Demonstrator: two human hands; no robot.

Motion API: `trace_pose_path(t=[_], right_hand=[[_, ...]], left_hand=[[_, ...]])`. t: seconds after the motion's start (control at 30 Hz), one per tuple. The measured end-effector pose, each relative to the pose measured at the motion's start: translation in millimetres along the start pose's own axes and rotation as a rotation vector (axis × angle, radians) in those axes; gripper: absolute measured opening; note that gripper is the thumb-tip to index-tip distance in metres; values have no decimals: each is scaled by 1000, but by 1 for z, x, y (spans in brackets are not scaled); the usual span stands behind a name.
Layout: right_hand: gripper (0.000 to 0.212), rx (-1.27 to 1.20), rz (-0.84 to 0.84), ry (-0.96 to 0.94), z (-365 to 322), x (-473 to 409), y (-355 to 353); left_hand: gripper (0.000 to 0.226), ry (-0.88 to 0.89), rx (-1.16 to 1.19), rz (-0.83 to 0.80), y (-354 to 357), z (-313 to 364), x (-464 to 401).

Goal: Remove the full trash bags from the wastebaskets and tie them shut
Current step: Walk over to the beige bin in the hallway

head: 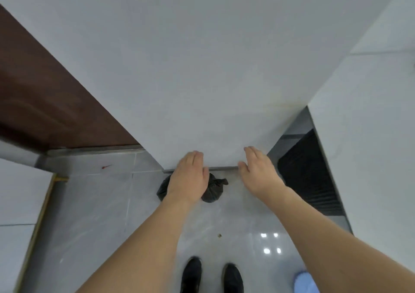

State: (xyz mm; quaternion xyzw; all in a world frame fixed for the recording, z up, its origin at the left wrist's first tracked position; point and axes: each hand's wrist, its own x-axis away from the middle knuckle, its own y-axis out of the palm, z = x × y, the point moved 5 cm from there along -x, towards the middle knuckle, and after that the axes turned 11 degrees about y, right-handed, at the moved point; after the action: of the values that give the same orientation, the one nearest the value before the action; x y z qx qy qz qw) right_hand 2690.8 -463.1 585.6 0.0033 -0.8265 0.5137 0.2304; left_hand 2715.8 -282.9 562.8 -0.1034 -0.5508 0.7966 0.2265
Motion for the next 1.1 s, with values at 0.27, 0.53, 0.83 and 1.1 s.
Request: trace_pose_path(t=[0.27, 0.53, 0.83, 1.1], right_hand=[[60, 62, 250, -72, -37, 114, -187], [60, 80, 323, -8, -53, 150, -224], [59, 19, 439, 199, 3, 206, -235], [60, -73, 555, 554, 130, 335, -234]], left_hand=[[55, 146, -229, 312, -212, 100, 25], [55, 262, -262, 311, -272, 128, 26], [51, 557, -214, 299, -257, 188, 17], [54, 901, -119, 234, -213, 356, 47]])
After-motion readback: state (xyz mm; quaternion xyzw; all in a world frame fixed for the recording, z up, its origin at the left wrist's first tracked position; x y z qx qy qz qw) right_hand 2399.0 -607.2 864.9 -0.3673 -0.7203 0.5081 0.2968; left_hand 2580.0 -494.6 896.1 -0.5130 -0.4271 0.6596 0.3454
